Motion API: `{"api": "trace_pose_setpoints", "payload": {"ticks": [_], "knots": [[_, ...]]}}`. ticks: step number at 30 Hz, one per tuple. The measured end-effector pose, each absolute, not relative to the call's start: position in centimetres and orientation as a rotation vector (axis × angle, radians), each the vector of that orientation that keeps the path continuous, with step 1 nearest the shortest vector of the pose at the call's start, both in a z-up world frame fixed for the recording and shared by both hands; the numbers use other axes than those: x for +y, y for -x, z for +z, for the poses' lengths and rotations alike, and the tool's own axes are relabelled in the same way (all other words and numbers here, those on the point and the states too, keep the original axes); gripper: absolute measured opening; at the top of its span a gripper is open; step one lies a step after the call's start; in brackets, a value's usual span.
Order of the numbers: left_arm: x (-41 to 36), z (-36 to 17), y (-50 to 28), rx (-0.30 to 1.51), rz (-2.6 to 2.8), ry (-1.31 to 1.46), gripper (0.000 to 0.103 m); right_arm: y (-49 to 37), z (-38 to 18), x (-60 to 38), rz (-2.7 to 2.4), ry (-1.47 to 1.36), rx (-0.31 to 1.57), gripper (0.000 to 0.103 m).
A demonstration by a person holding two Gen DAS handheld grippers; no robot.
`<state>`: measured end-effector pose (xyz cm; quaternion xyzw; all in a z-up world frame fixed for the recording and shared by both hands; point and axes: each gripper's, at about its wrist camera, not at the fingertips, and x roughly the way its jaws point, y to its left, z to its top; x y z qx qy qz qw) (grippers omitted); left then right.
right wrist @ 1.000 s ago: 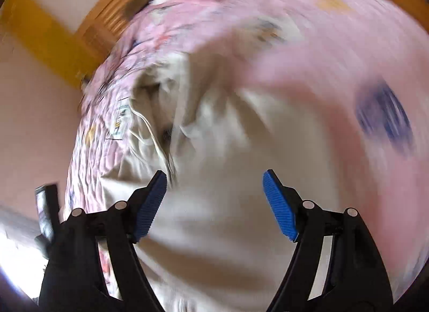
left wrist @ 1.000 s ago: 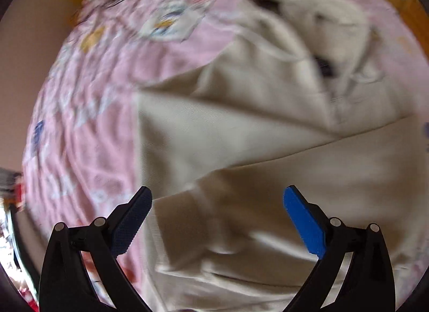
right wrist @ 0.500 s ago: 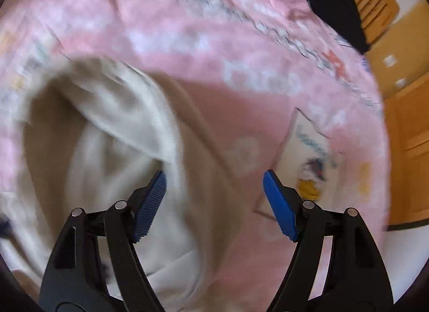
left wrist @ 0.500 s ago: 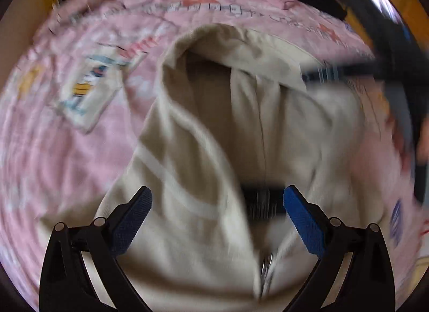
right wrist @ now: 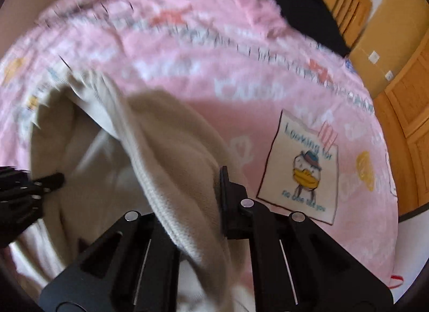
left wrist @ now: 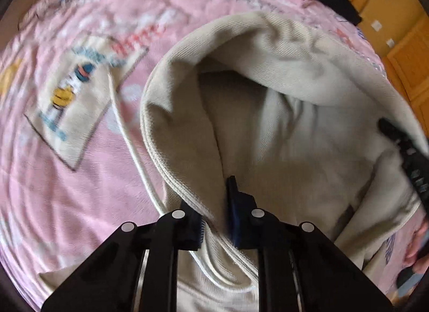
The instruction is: Fold large clothes
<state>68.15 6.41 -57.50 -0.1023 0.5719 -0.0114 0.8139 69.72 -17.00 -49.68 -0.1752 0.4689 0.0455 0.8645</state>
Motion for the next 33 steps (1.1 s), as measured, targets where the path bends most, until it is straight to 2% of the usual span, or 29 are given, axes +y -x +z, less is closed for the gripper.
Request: {"api": "trace_pose_setpoints", "payload": {"ticks": [4, 9, 12, 15, 16, 17, 18, 19, 23, 28, 29, 30, 31, 32, 33], "knots": [[6.1, -53.6, -65.2, 1.151, -0.054, 0.177, 0.014, -65.3, -44.2, -16.8, 0.168, 0.339, 0.885, 0.004], [5.8, -48.2, -57.7, 1.019, -0.09, 0.141, 0.014, -58.3, -39.4, -17.9, 0.203, 0.323, 0.775, 0.004], [5.8, -47.1, -52.8, 0.969, -0.106, 0.149, 0.014, -52.4, -38.7, -19.6, 0.214, 0.293, 0.733, 0.004], [5.4, -48.2, -47.9, 0.969, -0.117, 0.157, 0.017, -46.1, -40.8, -21.5, 0.184, 0.269, 0.743, 0.004], [5.2, -48.7, -46.8, 0.967, -0.115, 0.15, 0.025, -44.7, -41.8, -21.9, 0.176, 0.265, 0.76, 0.004], [4.8, -49.6, -45.7, 0.976, -0.116, 0.137, 0.059, -42.8, -43.7, -22.4, 0.161, 0.251, 0.803, 0.004], [4.6, -50.8, -44.4, 0.986, -0.123, 0.137, 0.077, -41.5, -45.4, -22.9, 0.157, 0.236, 0.838, 0.005], [4.7, -51.8, -43.4, 0.977, -0.122, 0.141, 0.091, -40.5, -47.0, -23.1, 0.149, 0.223, 0.868, 0.005], [3.1, -53.9, -40.2, 0.992, -0.136, 0.051, 0.091, -37.8, -52.2, -23.8, 0.126, 0.17, 0.997, 0.008], [3.5, -52.1, -38.1, 1.059, -0.186, 0.007, 0.091, -34.9, -50.4, -26.3, 0.149, -0.077, 1.086, 0.009], [3.9, -50.9, -38.2, 1.065, -0.188, -0.002, 0.091, -34.6, -49.1, -26.8, 0.151, -0.116, 1.099, 0.012], [4.2, -50.0, -38.5, 1.075, -0.2, 0.004, 0.091, -34.5, -48.3, -26.9, 0.148, -0.125, 1.104, 0.025], [4.6, -49.4, -38.8, 1.088, -0.214, 0.022, 0.091, -34.6, -47.2, -27.1, 0.134, -0.131, 1.103, 0.044], [5.2, -48.5, -39.4, 1.1, -0.232, 0.063, 0.091, -34.7, -46.2, -27.4, 0.125, -0.143, 1.098, 0.052], [6.0, -47.5, -40.2, 1.112, -0.255, 0.126, 0.091, -34.7, -45.8, -27.4, 0.13, -0.155, 1.096, 0.056]]}}
